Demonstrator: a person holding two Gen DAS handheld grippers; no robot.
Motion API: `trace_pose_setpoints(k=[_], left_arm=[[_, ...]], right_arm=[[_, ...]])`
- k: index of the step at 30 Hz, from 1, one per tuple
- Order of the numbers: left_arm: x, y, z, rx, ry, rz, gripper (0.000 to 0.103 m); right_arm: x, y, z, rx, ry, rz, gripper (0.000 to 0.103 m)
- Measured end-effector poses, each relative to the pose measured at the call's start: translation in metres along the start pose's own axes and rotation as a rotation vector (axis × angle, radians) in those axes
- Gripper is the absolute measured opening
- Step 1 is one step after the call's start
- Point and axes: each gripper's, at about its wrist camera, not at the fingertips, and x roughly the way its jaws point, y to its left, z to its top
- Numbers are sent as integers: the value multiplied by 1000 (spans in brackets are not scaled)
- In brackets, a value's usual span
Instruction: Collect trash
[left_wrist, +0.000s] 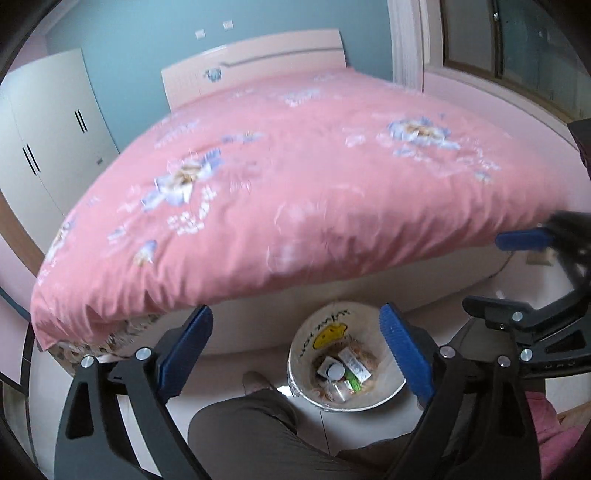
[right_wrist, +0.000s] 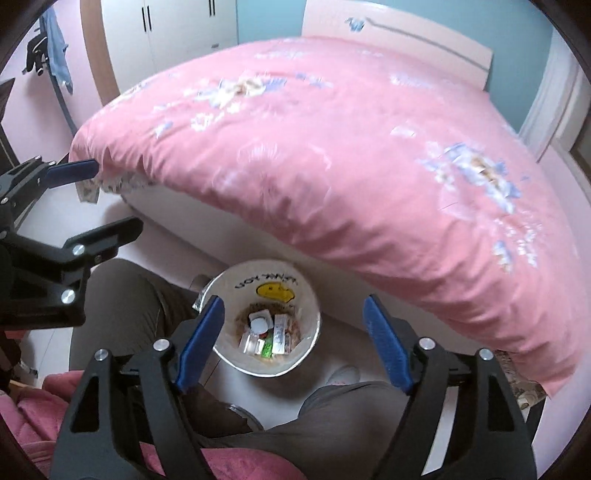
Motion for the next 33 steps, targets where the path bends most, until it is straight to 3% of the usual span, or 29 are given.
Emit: trace_pose_setpoints(k=[9,15,33], left_arm=[[-47,-9,-23,1,-40,9,96],[-64,-13,-37,-13,-50,38,96],[-84,-13,-53,-31,-78,56,96]], right_arm=[[-57,17,-25,73,-143,-110,85],[-71,29,-44,96,-189,-174,86],[-83,45,-64,139,-231,-172,86]])
